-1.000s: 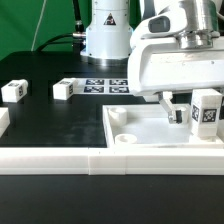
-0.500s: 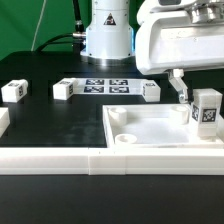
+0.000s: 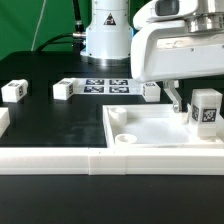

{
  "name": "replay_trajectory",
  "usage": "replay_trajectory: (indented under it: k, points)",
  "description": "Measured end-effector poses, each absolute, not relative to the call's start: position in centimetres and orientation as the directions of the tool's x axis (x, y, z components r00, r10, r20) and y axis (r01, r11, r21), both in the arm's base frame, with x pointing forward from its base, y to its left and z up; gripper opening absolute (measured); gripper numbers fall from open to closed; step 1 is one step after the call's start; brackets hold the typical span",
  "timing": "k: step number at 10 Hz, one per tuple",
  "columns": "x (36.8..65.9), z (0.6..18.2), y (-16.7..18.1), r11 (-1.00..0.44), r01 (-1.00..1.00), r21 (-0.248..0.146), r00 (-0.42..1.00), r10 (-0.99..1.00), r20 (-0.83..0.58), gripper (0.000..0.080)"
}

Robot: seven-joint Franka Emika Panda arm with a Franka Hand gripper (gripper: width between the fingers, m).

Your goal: Assemble one leg

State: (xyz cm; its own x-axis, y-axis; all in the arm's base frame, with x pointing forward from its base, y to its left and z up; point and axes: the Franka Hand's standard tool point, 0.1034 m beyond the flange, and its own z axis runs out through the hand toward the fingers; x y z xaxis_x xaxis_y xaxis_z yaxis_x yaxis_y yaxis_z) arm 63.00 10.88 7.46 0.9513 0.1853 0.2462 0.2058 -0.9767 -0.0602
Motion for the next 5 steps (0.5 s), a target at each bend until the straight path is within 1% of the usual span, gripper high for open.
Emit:
replay_trajectory:
  k: [2,3,5]
  points:
    - [62.9,7.6,10.8,-0.975,0.203,-0.090,0.975,0.192,0.115,0.0649]
    - [62.2,7.6,11.1,-0.973,0.203,-0.110,0.979,0.204,0.009,0.0649]
    - [62.5,7.8,11.4,-0.972,0.205,-0.118,0.977,0.210,-0.029,0.0649]
